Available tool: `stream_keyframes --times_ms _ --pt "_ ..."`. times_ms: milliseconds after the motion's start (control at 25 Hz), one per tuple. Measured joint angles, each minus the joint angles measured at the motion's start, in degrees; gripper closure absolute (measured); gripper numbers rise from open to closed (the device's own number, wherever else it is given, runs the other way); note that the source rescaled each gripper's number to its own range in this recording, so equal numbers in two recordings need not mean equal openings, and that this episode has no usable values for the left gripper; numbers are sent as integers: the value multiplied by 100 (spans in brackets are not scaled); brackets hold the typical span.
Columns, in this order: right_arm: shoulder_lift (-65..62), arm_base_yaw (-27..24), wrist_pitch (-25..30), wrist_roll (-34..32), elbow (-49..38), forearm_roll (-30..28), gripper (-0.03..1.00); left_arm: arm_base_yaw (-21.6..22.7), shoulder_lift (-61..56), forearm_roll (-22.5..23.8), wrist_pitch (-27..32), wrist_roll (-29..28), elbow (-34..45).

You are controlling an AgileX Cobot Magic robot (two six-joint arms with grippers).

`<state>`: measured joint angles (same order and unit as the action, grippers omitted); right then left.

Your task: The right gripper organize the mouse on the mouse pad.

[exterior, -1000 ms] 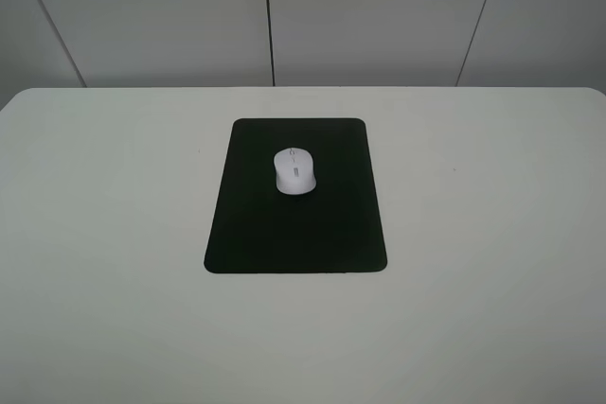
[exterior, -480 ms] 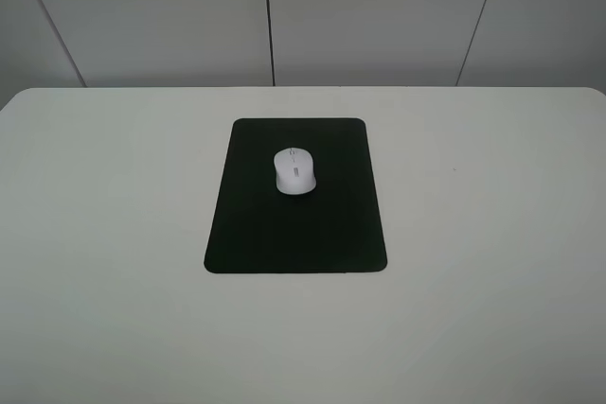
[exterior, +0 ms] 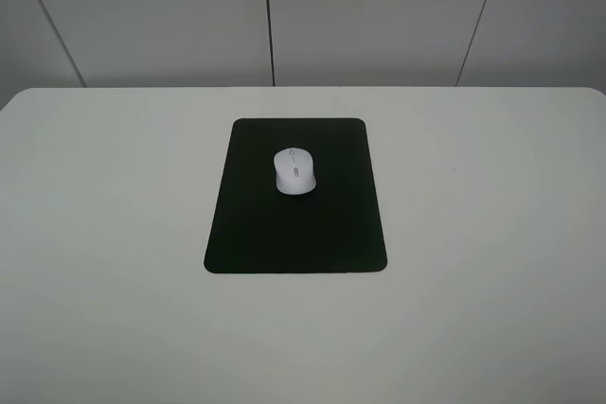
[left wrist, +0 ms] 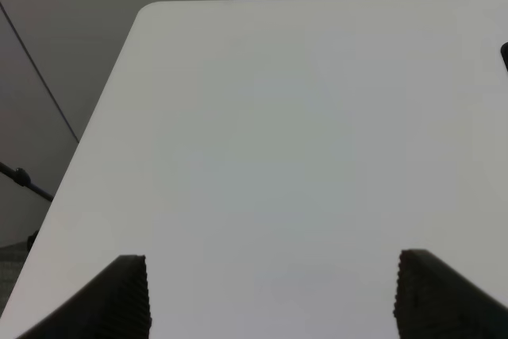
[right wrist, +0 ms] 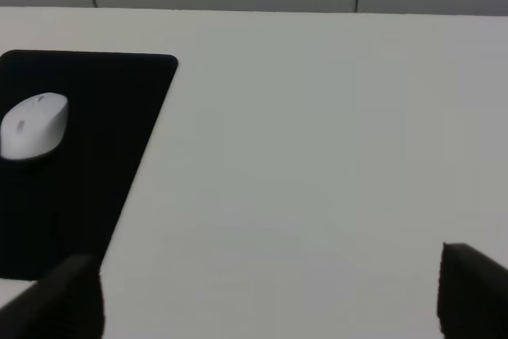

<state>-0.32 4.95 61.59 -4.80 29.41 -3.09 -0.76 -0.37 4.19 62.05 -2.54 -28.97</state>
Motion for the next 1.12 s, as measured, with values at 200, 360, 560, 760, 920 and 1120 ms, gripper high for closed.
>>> stream_keyframes --times_ms 200,360,560,760,920,1120 --pt "0 -234 0 0 0 0 -2 0 0 0 0 0 0" --pt "0 -244 0 0 0 0 -2 0 0 0 0 0 0" --pt "0 -244 0 0 0 0 -2 0 0 0 0 0 0" --pt "0 -244 0 0 0 0 -2 0 0 0 0 0 0" --pt "0 -244 0 0 0 0 -2 0 0 0 0 0 0" --pt "0 -244 0 0 0 0 -2 0 0 0 0 0 0"
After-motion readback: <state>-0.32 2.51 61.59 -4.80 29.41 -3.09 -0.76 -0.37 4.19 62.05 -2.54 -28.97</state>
